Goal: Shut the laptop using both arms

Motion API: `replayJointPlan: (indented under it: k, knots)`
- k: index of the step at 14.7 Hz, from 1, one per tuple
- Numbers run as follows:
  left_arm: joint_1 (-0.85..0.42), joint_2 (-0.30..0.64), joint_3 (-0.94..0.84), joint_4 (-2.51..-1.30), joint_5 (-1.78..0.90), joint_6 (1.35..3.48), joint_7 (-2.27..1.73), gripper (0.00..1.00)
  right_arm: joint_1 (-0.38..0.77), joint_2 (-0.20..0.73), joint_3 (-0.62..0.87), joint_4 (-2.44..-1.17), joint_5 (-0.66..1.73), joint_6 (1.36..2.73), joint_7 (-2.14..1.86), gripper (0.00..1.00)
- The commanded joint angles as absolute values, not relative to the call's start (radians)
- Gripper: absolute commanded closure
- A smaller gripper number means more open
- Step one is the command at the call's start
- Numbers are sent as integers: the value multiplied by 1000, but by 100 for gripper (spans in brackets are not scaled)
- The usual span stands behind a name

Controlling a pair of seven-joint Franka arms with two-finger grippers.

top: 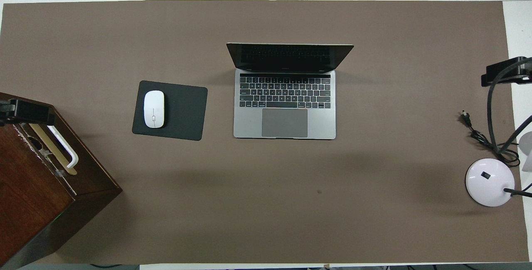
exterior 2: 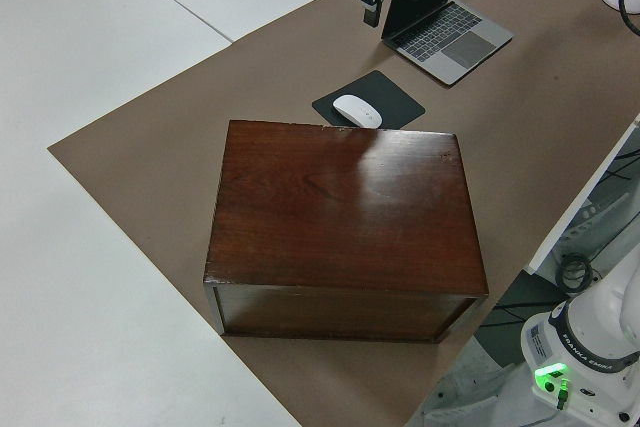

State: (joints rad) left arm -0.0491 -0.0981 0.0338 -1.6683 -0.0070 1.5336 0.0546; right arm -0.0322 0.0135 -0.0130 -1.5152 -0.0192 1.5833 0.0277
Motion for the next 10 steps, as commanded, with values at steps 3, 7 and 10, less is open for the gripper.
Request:
replayJointPlan:
  k: [3, 7, 10]
  knots:
    - [-60, -98, 37, -1657, 12, 1526, 66, 0, -32, 18, -9, -1506, -8, 1594, 46, 0]
    - [-63, -100, 38, -1658, 12, 1528, 52, 0, -29, 31, -3, -1485, -6, 1652, 115, 0]
    - [-61, -100, 44, -1660, 11, 1539, 54, 0, -29, 40, 6, -1463, -6, 1655, 156, 0]
